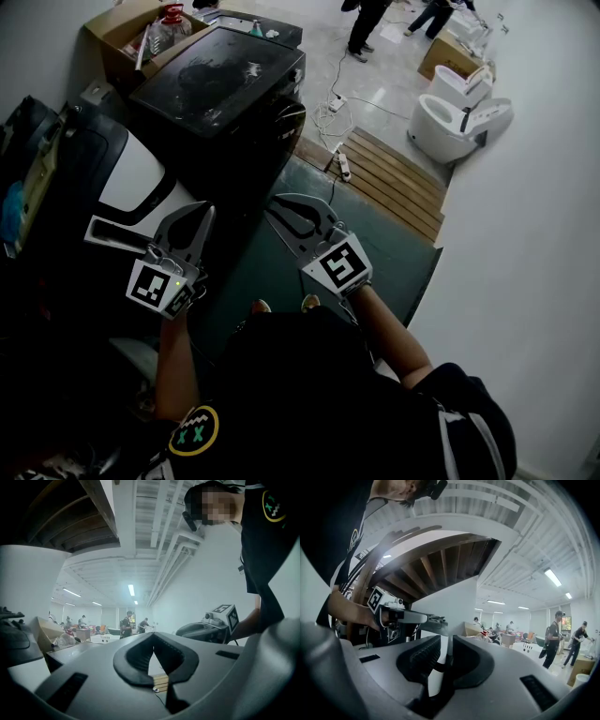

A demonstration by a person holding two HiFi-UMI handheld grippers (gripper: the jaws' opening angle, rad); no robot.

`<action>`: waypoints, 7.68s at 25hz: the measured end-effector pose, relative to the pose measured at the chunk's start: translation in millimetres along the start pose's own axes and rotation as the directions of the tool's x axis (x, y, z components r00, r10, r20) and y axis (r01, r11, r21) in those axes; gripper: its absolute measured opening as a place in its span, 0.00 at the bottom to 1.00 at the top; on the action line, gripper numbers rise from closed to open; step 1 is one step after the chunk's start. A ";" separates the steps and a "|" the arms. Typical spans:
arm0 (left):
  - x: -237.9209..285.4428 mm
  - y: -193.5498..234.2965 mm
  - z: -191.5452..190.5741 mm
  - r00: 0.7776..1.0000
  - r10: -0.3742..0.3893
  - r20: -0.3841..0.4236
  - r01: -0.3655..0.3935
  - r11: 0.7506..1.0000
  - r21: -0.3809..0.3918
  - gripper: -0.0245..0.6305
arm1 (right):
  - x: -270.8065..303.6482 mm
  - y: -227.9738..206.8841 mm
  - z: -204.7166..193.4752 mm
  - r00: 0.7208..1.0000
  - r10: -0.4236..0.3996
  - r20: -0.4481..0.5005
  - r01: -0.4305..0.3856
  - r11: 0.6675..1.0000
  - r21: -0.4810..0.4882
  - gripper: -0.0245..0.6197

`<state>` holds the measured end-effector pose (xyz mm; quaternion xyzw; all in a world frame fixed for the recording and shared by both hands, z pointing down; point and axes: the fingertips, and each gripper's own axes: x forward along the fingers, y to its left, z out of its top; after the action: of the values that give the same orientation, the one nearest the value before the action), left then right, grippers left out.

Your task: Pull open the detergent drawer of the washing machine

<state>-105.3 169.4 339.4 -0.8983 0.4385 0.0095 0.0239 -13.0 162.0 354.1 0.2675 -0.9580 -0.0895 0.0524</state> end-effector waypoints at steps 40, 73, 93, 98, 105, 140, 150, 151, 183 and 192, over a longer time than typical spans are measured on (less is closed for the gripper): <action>55.0 -38.6 -24.0 0.997 0.060 -0.053 -0.060 0.998 0.007 0.07 | -34.5 -41.3 -39.4 0.994 0.107 -0.028 -0.105 0.993 0.058 0.97; 204.6 255.3 -59.0 0.998 -0.059 -0.021 0.058 0.997 -0.046 0.07 | 252.8 -207.3 -97.4 0.985 0.050 -0.162 -0.041 0.998 0.055 0.97; 254.3 305.0 -61.2 0.999 -0.026 -0.038 0.025 0.999 -0.031 0.07 | 305.4 -267.2 -200.7 0.975 0.192 -0.111 -0.112 0.858 0.502 0.97; 249.5 303.3 -62.4 0.997 0.014 -0.072 -0.015 1.000 -0.025 0.07 | 312.7 -252.1 -297.9 0.936 0.333 -0.116 -0.125 0.622 0.773 0.97; 237.6 314.4 -60.1 0.992 0.075 -0.103 -0.076 0.997 -0.006 0.07 | 340.8 -237.2 -362.9 0.915 0.398 -0.073 -0.098 0.394 0.914 0.97; 248.9 293.3 -68.9 0.972 0.055 -0.228 -0.051 0.998 0.026 0.07 | 371.7 -215.4 -365.8 0.895 0.270 0.354 -0.347 -0.076 0.935 0.63; 236.5 296.4 -76.3 0.957 0.061 -0.284 -0.056 0.998 0.027 0.07 | 357.6 -226.0 -373.9 0.886 0.133 0.445 -0.427 -0.140 0.893 0.51; 236.5 296.8 -76.9 0.957 0.059 -0.285 -0.054 0.998 0.026 0.07 | 350.2 -225.8 -374.5 0.882 0.143 0.449 -0.433 -0.132 0.892 0.49; 278.0 254.5 -80.4 0.974 -0.090 -0.208 0.087 0.996 -0.024 0.07 | 179.3 -233.2 -408.1 0.923 0.361 0.137 -0.198 0.137 0.971 0.50; 288.8 256.6 -67.0 0.987 -0.094 -0.133 0.089 0.995 -0.041 0.07 | 186.0 -309.7 -227.8 0.949 0.288 0.125 -0.292 0.662 0.690 0.47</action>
<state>-130.2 -219.1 386.5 -0.9163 0.3974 -0.0446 -0.0212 18.2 -228.1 525.0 0.1111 -0.9499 0.2891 -0.0419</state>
